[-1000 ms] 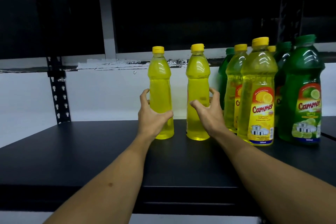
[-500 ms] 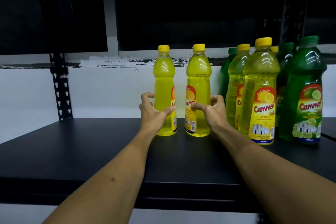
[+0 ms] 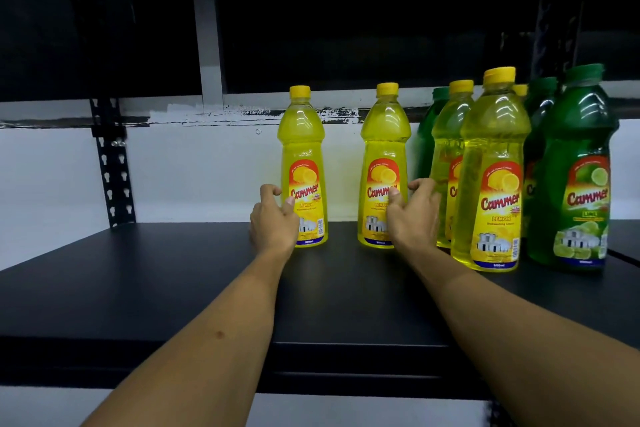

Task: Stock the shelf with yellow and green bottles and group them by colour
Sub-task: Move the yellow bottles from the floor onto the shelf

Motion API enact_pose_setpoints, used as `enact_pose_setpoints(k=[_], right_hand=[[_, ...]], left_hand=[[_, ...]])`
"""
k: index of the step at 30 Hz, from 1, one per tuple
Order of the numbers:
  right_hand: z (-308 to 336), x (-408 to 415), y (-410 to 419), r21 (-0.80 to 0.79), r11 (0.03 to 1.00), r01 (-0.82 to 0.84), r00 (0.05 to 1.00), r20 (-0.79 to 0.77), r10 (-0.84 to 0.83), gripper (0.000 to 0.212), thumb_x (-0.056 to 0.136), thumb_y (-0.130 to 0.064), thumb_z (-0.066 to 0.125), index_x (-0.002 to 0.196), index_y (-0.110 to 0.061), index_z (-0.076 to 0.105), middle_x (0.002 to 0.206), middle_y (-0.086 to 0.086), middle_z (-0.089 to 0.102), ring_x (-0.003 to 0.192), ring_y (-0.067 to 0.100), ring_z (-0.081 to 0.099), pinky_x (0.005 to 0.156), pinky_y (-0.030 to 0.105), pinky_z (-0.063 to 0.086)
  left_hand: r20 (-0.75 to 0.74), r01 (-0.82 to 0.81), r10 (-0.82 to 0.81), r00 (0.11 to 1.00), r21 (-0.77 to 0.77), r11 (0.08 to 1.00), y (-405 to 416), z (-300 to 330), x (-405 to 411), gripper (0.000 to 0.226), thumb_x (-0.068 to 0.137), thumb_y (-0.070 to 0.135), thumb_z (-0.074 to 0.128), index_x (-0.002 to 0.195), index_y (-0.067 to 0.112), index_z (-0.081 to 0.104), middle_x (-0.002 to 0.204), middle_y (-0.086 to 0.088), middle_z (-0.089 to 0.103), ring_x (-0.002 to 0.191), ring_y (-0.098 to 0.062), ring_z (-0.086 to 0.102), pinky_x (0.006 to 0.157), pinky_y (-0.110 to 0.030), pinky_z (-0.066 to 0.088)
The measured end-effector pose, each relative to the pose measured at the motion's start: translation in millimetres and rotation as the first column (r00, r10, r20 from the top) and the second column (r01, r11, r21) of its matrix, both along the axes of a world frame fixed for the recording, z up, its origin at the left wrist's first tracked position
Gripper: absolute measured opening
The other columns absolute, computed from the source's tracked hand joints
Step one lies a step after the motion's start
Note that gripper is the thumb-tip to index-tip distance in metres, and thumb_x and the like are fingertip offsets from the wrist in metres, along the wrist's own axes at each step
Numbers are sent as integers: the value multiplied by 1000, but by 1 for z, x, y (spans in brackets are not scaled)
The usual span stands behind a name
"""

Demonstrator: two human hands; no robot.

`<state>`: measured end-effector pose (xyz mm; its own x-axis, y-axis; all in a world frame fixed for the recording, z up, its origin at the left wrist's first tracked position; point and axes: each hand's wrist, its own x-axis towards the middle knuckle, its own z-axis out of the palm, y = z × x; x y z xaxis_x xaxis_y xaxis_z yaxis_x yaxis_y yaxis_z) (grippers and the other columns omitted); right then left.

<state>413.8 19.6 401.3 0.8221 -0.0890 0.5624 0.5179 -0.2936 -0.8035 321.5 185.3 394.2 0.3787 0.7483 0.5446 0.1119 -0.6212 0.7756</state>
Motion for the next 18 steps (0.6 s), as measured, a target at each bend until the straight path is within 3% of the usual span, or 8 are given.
enact_pose_setpoints(k=[2,5,9,18], right_hand=[[-2,1,-1,-73,997,36,999,34,-33,43,98,-37,52,131,-11,43,130,13,51,118,29,53,88,37,45],[-7,1,2,-154,988,0,1000,30,5,66,89,-54,58,137,-12,39,129,12,52,117,29,55,89,40,48],[-16,1,4,-343,939,-41,999,-20,37,87,81,-44,73,146,-16,22,130,15,45,117,33,52,89,42,48],[-16,36,22,-286,954,-93,993,-99,67,79,81,-42,74,140,-18,28,127,12,53,112,33,57,86,43,50]], left_hand=[[-12,42,-43,999,-27,999,-1,1,-2,33,98,36,50,125,19,44,118,-12,64,102,-29,65,84,-48,56],[-55,163,-164,985,-17,986,-7,0,-3,55,88,35,69,133,17,41,124,-7,60,107,-27,64,89,-42,55],[-153,172,-157,976,91,981,-12,-2,2,68,82,31,76,136,14,37,128,-8,56,115,-25,58,89,-37,49],[-144,179,-163,976,107,978,-15,-4,9,64,86,28,72,137,12,37,130,-11,54,117,-26,56,83,-32,47]])
